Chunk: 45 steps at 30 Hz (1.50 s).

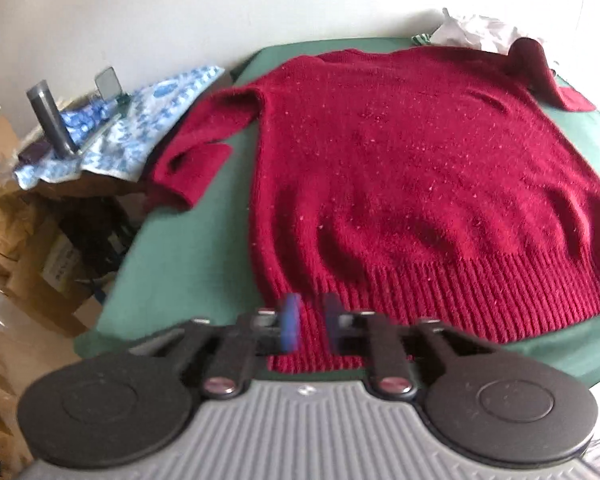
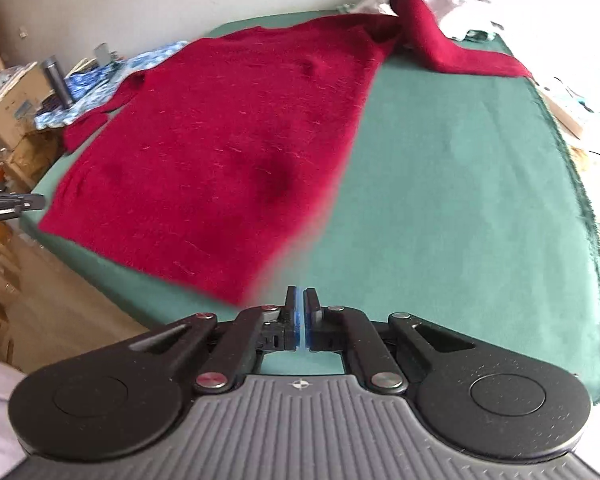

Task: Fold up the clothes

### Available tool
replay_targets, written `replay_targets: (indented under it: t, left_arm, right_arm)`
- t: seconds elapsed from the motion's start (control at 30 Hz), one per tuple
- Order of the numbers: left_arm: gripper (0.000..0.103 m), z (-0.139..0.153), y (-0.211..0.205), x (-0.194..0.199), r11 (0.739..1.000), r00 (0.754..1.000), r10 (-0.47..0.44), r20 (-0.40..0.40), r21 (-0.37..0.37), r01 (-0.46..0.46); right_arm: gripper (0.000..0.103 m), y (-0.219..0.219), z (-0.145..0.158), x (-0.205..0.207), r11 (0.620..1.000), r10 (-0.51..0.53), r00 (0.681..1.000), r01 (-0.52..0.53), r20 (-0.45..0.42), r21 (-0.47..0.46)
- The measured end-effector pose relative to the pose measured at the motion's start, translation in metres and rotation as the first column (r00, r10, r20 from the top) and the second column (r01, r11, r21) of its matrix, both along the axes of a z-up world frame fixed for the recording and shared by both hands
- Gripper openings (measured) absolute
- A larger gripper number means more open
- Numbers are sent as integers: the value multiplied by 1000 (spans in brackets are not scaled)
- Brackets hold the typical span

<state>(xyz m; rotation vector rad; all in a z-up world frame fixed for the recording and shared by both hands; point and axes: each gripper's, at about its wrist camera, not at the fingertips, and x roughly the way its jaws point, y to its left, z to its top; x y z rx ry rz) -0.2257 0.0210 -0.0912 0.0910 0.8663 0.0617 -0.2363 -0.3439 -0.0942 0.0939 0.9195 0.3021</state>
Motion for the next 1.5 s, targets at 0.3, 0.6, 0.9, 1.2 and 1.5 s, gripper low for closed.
replay_targets:
  t: [0.3,0.6,0.9,1.2,1.5]
  left_arm:
    - [43,-22,-7,14,1000,999,18,-29,-24,-19]
    - [9,-21,10,3,997,998,34,-46,66,-31]
    - [33,37,8,14,983,989,-147,31,119,142]
    - [25,-7,-33,114,936,942,-329,-61,110,334]
    - [33,20,-14,155,885,897,-441,-34,150,440]
  right_arm:
    - [44,29,-7,30,1000,-6,996,8,84,-27]
    - [2,46,-16,24,991,71,997,-65,43,-113]
    - [5,33,4,28,991,-19,999,23,32,-130]
    - [16,67,-8,89,992,-122,992,121,14,28]
    - [31,64,-9,87,960,-278,958,276,-68,-42]
